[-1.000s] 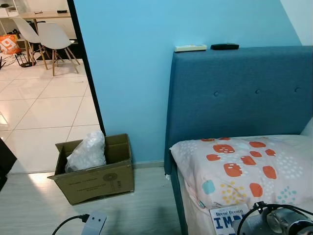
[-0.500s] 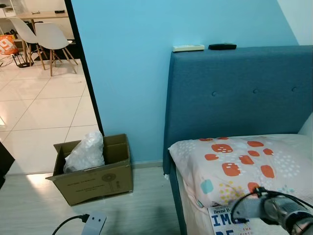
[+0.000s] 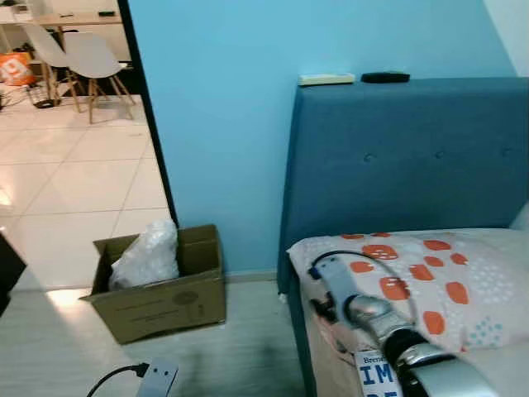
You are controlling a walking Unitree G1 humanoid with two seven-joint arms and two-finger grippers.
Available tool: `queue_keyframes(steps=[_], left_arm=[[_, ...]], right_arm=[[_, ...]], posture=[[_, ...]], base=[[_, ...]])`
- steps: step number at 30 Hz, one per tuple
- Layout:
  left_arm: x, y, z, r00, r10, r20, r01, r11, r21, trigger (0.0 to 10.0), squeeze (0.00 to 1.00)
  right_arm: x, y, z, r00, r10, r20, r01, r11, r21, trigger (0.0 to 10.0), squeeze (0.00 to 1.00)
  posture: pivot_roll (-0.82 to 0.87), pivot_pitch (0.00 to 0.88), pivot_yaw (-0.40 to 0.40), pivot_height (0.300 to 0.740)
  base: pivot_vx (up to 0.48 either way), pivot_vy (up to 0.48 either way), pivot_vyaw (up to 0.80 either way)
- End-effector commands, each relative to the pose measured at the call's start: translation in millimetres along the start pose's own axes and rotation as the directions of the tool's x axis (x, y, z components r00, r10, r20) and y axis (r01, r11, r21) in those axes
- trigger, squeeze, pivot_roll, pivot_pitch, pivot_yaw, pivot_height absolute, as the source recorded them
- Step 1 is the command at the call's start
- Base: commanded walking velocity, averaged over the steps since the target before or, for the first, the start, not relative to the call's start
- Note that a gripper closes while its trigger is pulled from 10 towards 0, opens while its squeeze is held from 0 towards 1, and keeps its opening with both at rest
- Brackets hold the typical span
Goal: Clean up the room
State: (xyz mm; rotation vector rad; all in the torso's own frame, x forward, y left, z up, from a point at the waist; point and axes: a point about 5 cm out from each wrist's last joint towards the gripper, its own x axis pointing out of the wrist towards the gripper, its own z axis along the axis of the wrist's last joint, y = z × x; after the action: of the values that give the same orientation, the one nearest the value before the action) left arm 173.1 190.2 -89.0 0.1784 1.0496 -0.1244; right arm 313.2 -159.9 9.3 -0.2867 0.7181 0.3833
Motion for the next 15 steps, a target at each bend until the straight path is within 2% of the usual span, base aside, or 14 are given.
queue_keyframes(steps=[1,2,4,9,11,15], left_arm=[[-0.2,0.2,-1.8,1.0,0.006,-0.003,-0.006,1.0,-0.016,10.0,0.0],[-0.2,0.7,-1.5,1.0,0.007,-0.003,-0.007,1.0,-0.017,10.0,0.0],[-0.4,2.1,-1.3,1.0,0.01,-0.004,-0.01,1.0,-0.015,10.0,0.0],[-0.5,4.2,-0.6,1.0,0.012,-0.003,-0.012,1.0,-0.009,10.0,0.0],[-0.7,6.7,0.8,1.0,0.015,0.0,-0.015,1.0,-0.005,10.0,0.0],[-1.0,8.2,0.5,1.0,0.017,-0.001,-0.017,1.0,-0.003,10.0,0.0]], right_arm=[[-0.6,-1.2,-8.3,1.0,-0.029,-0.012,0.03,0.994,0.103,10.0,0.0],[0.5,5.0,-16.4,0.999,-0.036,-0.029,0.04,0.986,0.16,10.0,0.0],[0.8,8.3,-24.2,0.997,-0.051,-0.059,0.062,0.978,0.197,10.0,0.0],[-0.5,9.7,-36.7,0.991,-0.072,-0.117,0.092,0.981,0.173,10.0,0.0],[-6.2,0.7,-53.8,0.968,-0.111,-0.223,0.12,0.992,0.028,10.0,0.0],[-9.6,-10.7,-52.4,0.962,-0.139,-0.236,0.145,0.989,0.01,10.0,0.0]], posture=[[0.01,0.007,-0.015,0.701],[0.01,0.006,-0.012,0.691],[0.01,0.009,-0.003,0.681],[0.01,0.009,-0.001,0.661],[0.01,0.013,0.002,0.646],[0.0,0.017,0.007,0.631]], base=[[0.0,0.0,0.0],[0.0,0.0,0.0],[0.0,0.0,0.0],[0.0,0.0,0.0],[0.0,0.0,0.0],[0.0,0.0,0.0]])
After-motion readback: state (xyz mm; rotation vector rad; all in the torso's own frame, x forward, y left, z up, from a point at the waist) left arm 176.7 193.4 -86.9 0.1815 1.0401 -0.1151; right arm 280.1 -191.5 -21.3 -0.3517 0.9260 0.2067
